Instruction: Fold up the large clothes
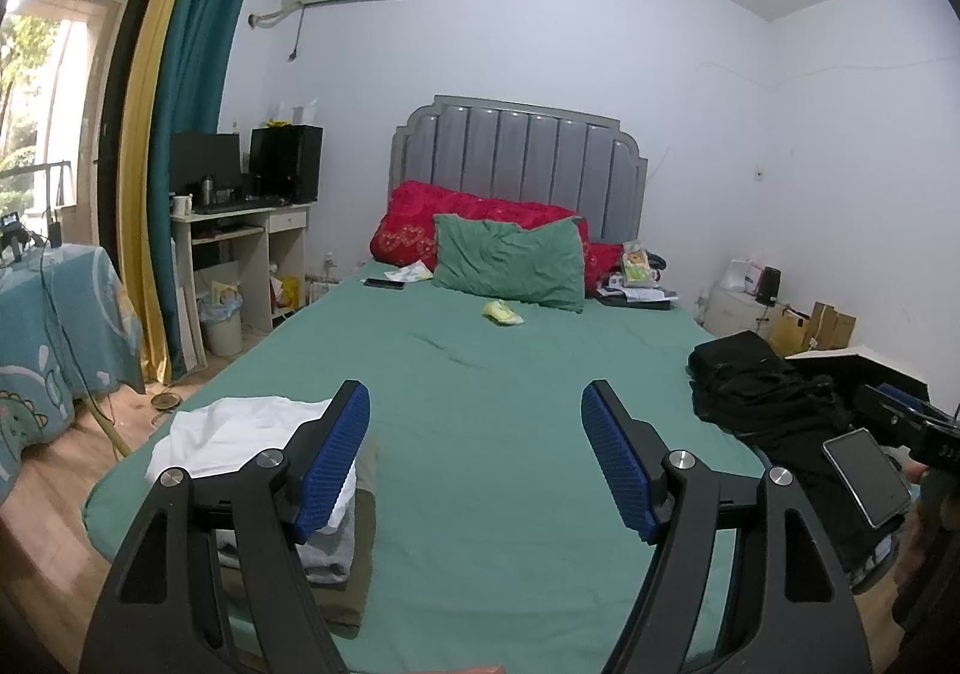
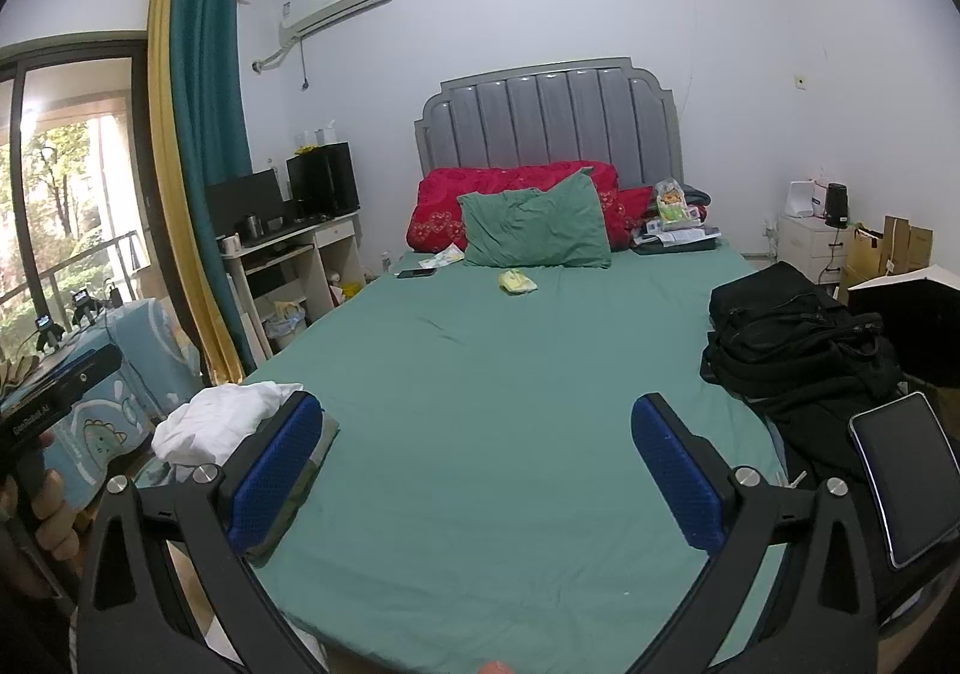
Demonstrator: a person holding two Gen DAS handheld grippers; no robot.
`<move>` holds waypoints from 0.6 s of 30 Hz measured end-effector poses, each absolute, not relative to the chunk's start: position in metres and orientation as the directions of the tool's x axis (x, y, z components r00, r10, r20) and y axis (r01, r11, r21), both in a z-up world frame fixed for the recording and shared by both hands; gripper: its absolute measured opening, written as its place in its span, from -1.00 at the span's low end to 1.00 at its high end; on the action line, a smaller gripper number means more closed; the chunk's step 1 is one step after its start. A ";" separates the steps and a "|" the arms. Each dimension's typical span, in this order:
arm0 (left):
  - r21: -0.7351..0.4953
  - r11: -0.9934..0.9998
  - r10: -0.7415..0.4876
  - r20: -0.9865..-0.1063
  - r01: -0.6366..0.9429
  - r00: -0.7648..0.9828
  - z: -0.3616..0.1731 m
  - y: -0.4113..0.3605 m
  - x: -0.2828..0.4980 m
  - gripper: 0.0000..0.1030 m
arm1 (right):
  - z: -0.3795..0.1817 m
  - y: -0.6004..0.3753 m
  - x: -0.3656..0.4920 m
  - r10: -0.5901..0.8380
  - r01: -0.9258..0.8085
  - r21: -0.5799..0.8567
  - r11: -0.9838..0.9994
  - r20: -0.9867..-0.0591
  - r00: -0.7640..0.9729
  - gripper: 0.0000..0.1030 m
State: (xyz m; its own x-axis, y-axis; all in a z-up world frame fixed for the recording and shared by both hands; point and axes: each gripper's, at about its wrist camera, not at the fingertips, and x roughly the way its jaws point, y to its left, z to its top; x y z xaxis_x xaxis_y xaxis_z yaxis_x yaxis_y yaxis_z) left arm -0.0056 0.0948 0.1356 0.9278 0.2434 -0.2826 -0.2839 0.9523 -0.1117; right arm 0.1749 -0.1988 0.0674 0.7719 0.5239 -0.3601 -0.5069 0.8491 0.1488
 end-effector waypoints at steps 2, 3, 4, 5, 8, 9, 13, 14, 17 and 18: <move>-0.117 0.951 0.243 -0.283 -0.285 0.928 0.137 0.096 -0.006 0.48 | 0.068 -0.198 0.174 0.523 -0.507 0.147 0.849 -0.360 0.772 0.97; -0.115 0.952 0.244 -0.284 -0.285 0.927 0.136 0.096 -0.006 0.48 | 0.068 -0.198 0.173 0.524 -0.507 0.147 0.849 -0.359 0.772 0.97; -0.116 0.951 0.244 -0.286 -0.286 0.927 0.137 0.097 -0.005 0.48 | 0.069 -0.199 0.173 0.525 -0.508 0.147 0.848 -0.356 0.773 0.97; -0.117 0.951 0.242 -0.285 -0.285 0.927 0.137 0.098 -0.007 0.48 | 0.068 -0.198 0.173 0.526 -0.509 0.147 0.848 -0.355 0.773 0.97; -0.119 0.951 0.242 -0.283 -0.285 0.928 0.138 0.098 -0.007 0.48 | 0.069 -0.198 0.173 0.528 -0.513 0.145 0.846 -0.353 0.772 0.97; -0.119 0.951 0.244 -0.281 -0.286 0.928 0.138 0.099 -0.008 0.48 | 0.069 -0.198 0.173 0.530 -0.513 0.147 0.846 -0.353 0.771 0.97; -0.122 0.951 0.243 -0.279 -0.285 0.929 0.139 0.096 -0.008 0.48 | 0.068 -0.198 0.173 0.530 -0.514 0.146 0.845 -0.354 0.771 0.97; -0.123 0.950 0.243 -0.279 -0.285 0.929 0.139 0.095 -0.007 0.48 | 0.068 -0.198 0.173 0.530 -0.514 0.146 0.845 -0.353 0.771 0.97; -0.124 0.951 0.239 -0.279 -0.282 0.930 0.139 0.093 -0.007 0.48 | 0.069 -0.198 0.174 0.532 -0.518 0.143 0.843 -0.356 0.768 0.97; -0.124 0.952 0.238 -0.279 -0.281 0.930 0.138 0.092 -0.007 0.48 | 0.070 -0.198 0.175 0.533 -0.519 0.143 0.843 -0.356 0.767 0.97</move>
